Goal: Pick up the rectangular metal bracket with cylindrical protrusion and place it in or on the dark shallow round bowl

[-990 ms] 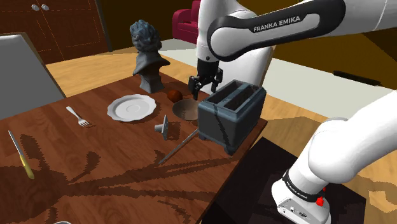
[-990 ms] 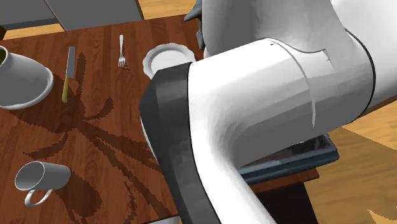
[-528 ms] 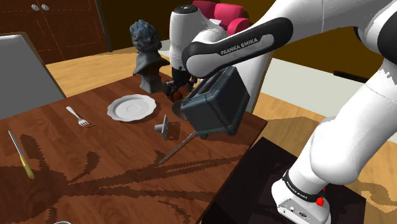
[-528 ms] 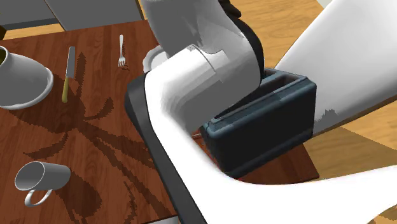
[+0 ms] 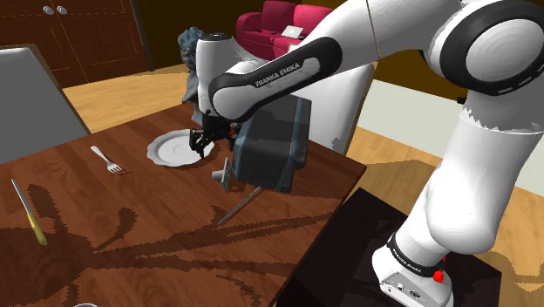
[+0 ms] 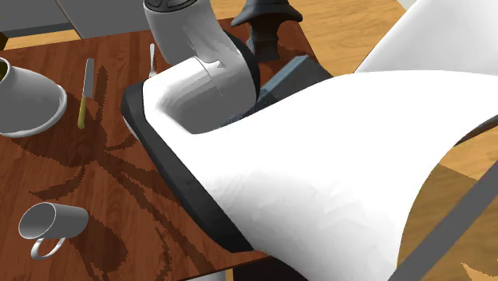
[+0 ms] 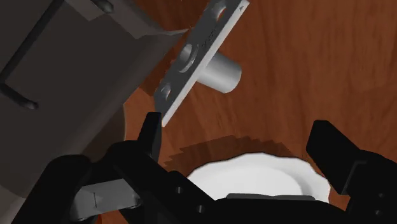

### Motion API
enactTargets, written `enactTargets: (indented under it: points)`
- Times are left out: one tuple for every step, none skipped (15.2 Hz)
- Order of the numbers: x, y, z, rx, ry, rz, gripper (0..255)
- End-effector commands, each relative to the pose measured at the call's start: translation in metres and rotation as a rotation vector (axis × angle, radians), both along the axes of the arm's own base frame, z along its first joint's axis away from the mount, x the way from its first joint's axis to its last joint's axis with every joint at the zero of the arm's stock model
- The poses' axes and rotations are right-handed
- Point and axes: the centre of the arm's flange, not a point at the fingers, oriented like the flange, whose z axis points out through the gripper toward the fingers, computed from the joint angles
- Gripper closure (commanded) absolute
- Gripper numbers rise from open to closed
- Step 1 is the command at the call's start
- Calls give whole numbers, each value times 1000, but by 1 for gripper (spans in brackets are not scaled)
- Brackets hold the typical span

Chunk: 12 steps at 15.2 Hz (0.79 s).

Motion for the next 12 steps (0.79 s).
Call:
enactTargets:
  points:
    - [12,1,-51,-51,118,-34,0]
    - [12,0,-57,-51,118,-34,0]
    - [12,0,-62,-51,118,-34,0]
    - [12,0,-67,-51,118,-34,0]
    - [12,0,-73,-51,118,-34,0]
    - [12,0,-78,-51,118,-34,0]
    - [12,-1,-83,-51,118,-34,0]
    - [12,-1,-88,-51,118,-34,0]
    - [12,-1,-91,-51,118,-34,0]
    - [12,-1,-91,-51,118,-34,0]
    - [12,-1,-91,-51,118,-34,0]
    - [12,-1,-91,-51,118,-34,0]
